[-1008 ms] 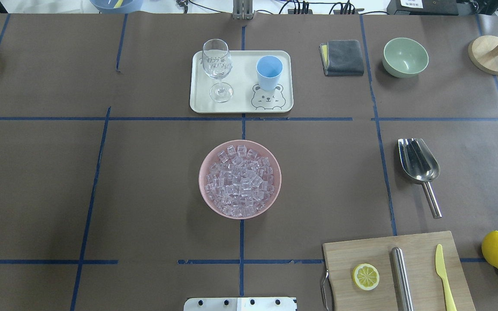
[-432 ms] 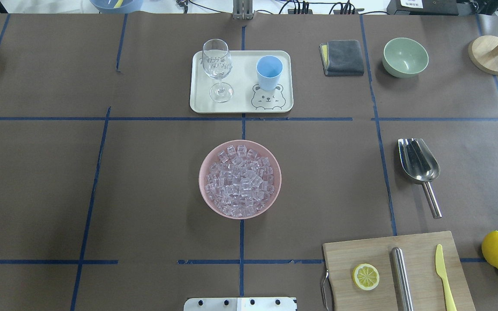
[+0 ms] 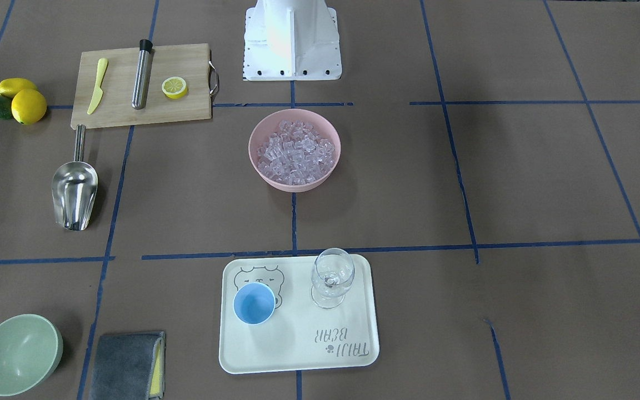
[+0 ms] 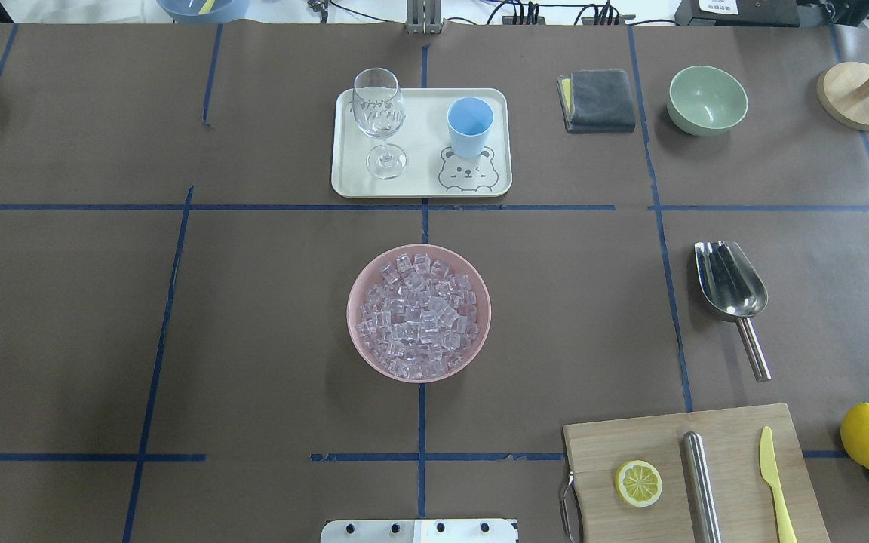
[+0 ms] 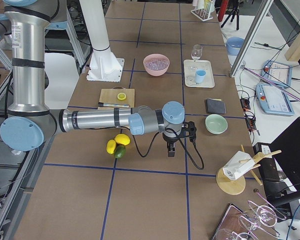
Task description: Put ice in cup with scoop
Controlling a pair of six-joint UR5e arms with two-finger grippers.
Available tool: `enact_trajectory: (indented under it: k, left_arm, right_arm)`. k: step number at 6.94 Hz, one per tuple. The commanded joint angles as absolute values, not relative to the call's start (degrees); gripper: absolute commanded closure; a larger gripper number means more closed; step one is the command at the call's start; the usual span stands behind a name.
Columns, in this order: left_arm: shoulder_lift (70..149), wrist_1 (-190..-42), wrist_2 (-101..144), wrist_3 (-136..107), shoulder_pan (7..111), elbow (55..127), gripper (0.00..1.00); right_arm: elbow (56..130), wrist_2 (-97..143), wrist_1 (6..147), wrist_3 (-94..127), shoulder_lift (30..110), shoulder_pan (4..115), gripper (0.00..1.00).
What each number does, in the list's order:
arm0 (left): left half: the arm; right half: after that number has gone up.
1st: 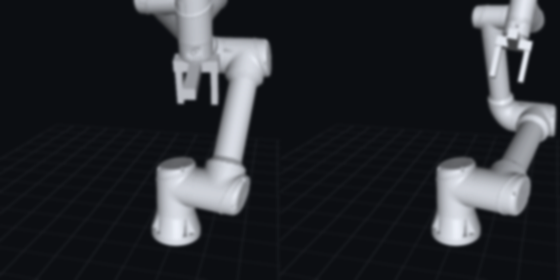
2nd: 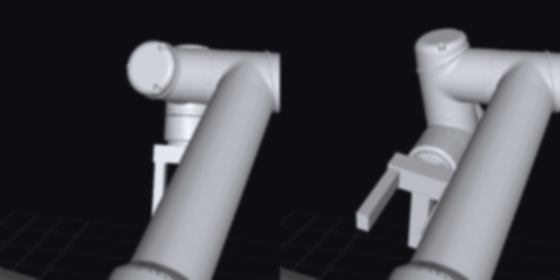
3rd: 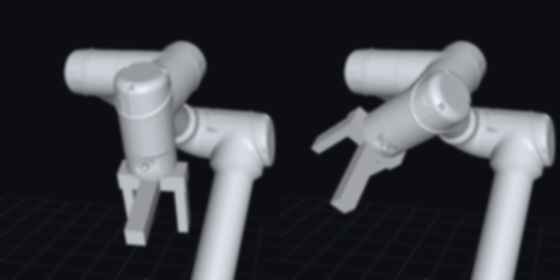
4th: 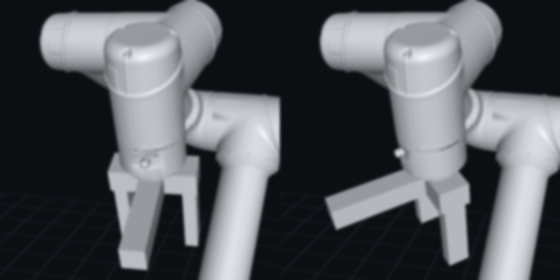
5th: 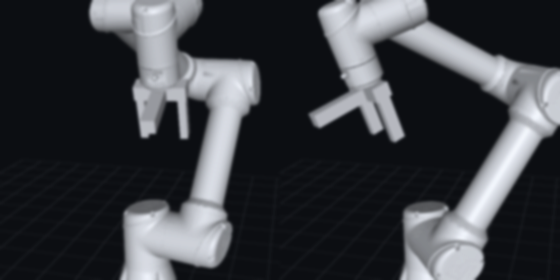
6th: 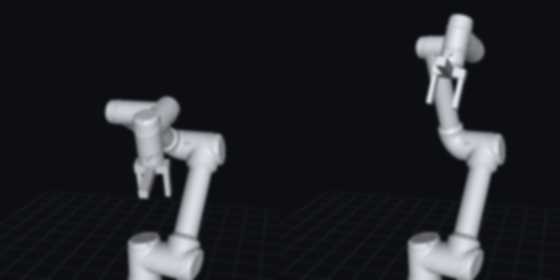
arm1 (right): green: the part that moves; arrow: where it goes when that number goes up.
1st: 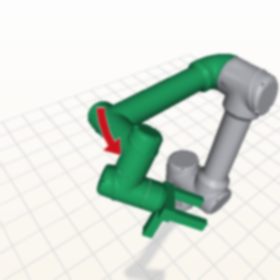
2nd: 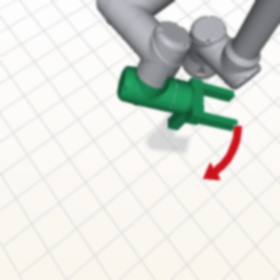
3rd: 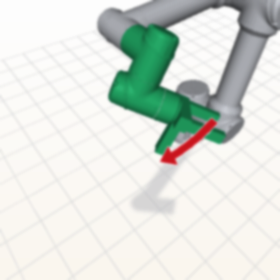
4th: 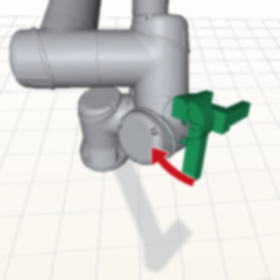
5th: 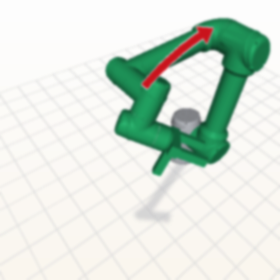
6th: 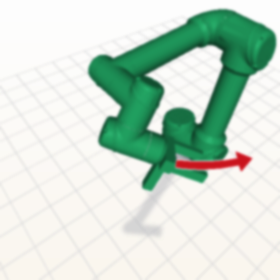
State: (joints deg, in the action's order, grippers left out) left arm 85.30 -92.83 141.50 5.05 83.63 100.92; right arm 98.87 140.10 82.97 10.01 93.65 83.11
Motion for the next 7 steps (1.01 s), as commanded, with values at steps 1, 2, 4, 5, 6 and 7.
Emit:
enact_trajectory:
  k: [1, 2, 4, 5, 6, 7]
  left_arm:
    - [85.3, -100.6, 148.3, 4.7, 80.4, 101.3, 0.0]
    - [85.3, -105.9, 148.8, 4.6, 78.4, 101.3, 0.0]
    - [85.9, -125.4, 148.2, 4.6, 70.3, 100.8, 0.0]
    - [87.0, -134.6, 148.1, 4.7, 67.4, 99.2, 0.0]
    - [90.6, -136.3, 147.7, 4.7, 64.5, 98.8, 0.0]
    - [94.9, -136.4, 142.6, 4.7, 59.5, 98.5, 0.0]
  right_arm:
    - [99.0, 141.2, 78.5, 10.1, 93.5, 79.5, 0.0]
    - [99.1, 141.4, 75.8, 13.3, 93.6, 78.8, 0.0]
    - [99.1, 141.8, 66.7, 22.5, 94.6, 75.9, 0.0]
    - [99.1, 141.7, 61.2, 27.5, 95.6, 74.2, 0.0]
    - [99.2, 141.7, 57.3, 34.4, 96.0, 72.1, 0.0]
    - [101.5, 139.9, 56.0, 38.1, 97.7, 68.6, 0.0]
